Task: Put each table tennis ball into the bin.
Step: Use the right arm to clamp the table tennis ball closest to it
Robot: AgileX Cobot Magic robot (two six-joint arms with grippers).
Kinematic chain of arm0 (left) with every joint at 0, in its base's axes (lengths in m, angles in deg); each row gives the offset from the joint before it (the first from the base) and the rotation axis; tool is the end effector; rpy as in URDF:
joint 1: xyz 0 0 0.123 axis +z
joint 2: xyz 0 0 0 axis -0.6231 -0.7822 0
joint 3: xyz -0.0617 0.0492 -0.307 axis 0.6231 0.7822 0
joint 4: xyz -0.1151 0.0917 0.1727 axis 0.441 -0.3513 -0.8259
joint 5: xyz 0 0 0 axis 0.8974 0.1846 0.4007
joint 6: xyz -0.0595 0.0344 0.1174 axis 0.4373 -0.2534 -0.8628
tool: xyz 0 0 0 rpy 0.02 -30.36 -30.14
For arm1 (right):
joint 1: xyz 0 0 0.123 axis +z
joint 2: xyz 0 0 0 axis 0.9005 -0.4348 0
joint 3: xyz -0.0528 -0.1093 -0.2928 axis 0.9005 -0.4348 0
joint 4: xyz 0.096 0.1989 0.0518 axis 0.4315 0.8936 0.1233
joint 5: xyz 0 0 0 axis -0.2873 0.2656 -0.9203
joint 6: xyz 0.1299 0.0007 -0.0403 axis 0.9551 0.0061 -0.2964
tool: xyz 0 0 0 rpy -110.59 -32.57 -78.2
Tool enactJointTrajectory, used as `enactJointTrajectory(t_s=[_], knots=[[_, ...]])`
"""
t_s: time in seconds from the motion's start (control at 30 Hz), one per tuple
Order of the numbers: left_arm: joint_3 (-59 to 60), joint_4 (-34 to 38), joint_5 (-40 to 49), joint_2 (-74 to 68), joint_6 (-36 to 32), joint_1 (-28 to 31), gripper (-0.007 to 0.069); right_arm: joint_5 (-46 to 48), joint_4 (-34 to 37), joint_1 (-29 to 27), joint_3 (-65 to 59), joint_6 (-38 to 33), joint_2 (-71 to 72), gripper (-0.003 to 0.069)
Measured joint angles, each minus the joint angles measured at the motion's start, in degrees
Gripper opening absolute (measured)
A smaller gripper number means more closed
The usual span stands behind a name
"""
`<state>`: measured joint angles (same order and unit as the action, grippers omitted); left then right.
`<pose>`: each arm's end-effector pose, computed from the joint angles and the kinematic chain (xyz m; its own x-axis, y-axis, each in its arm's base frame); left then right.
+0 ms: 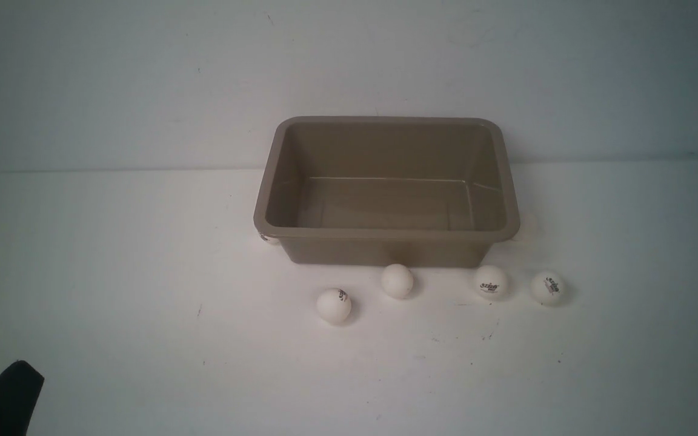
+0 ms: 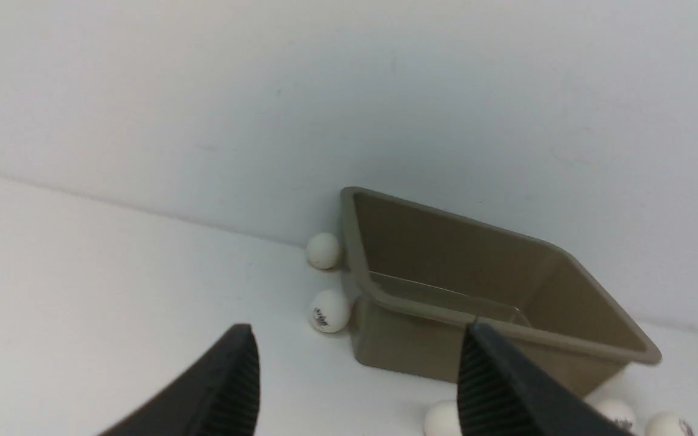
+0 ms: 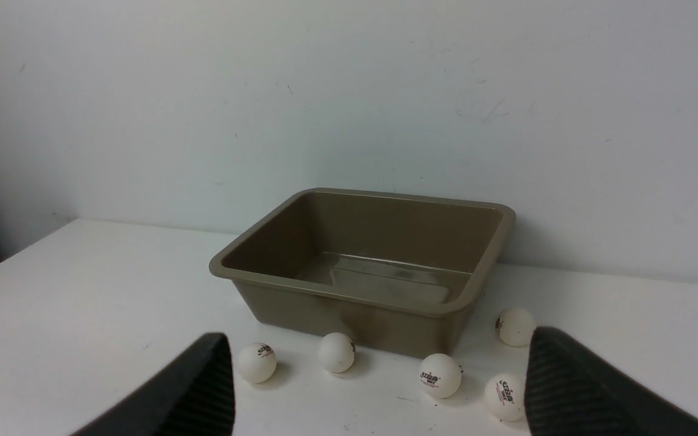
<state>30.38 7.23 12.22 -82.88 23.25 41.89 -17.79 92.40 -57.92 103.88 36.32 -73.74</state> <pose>0.0360 -0.0317 0.2296 -0.0758 -0.3670 -0.9271 0.1754 0.9104 -0.3747 -0.0276 0.0402 0.2908 -0.1914 0.0254 -0.9812 -0.4041 0.9090 0.1024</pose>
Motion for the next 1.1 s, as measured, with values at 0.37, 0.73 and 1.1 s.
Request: enactJointTrajectory(t_s=[0.37, 0.73, 1.1], knots=[[-16.26, -14.29, 20.67, -20.83, -3.34, 0.0, 0.0405, 3.92, 1.71, 0.0, 0.0, -6.67, 0.0, 0.0582], [-24.83, -29.79, 25.08, -31.7, -1.76, 0.0, 0.0405, 9.52, 4.83, 0.0, 0.0, -11.83, -3.53, 0.0582], [-24.88, -30.86, 21.97, -31.7, -1.71, 0.0, 0.0405, 11.75, 0.34, 0.0, 4.51, -19.8, -35.61, 0.0582]])
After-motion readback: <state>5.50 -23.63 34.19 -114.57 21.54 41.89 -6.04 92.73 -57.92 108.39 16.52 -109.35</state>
